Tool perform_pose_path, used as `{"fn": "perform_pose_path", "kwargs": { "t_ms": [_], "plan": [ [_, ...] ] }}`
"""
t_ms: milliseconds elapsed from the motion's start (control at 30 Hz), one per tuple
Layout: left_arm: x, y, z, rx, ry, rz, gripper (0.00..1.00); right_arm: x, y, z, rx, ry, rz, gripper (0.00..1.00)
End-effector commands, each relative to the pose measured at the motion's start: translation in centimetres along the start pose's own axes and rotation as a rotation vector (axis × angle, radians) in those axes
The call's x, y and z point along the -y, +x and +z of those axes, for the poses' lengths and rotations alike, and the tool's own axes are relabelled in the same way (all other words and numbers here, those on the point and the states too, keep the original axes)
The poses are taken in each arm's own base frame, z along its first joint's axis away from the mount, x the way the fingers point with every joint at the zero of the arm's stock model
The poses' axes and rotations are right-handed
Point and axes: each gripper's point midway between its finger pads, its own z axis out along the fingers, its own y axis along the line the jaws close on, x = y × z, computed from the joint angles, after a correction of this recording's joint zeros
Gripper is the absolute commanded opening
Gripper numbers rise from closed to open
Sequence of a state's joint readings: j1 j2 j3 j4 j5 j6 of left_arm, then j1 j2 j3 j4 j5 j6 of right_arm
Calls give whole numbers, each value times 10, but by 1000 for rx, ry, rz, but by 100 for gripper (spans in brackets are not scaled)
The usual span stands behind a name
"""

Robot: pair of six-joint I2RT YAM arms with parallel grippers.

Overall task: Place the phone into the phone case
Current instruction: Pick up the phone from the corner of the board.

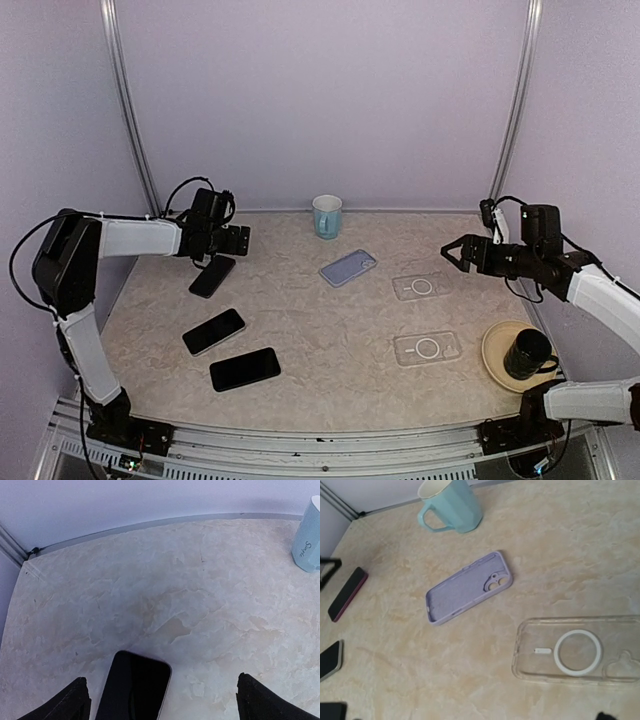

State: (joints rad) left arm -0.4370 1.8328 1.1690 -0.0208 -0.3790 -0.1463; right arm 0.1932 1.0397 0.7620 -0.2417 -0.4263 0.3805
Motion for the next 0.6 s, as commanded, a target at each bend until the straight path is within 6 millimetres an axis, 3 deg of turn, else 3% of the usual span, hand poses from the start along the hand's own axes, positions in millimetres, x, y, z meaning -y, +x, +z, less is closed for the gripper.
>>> {"fn": "perform_pose_path", "kwargs": {
  "t_ms": [0,233,467,567],
  "plan": [
    [0,-1,19,-107,157,138,99,-12,-12,-1,29,-32,-50,100],
    [-21,33,44,-230,224,158,99,-15,-10,-2,21,-42,-75,100],
    [-13,49,49,-276,329,176,99,-17,-4,-2,14,-52,-75,100],
    [-21,57,53,-295,321,174,99,-18,-4,-3,15,-55,-73,100]
  ]
}}
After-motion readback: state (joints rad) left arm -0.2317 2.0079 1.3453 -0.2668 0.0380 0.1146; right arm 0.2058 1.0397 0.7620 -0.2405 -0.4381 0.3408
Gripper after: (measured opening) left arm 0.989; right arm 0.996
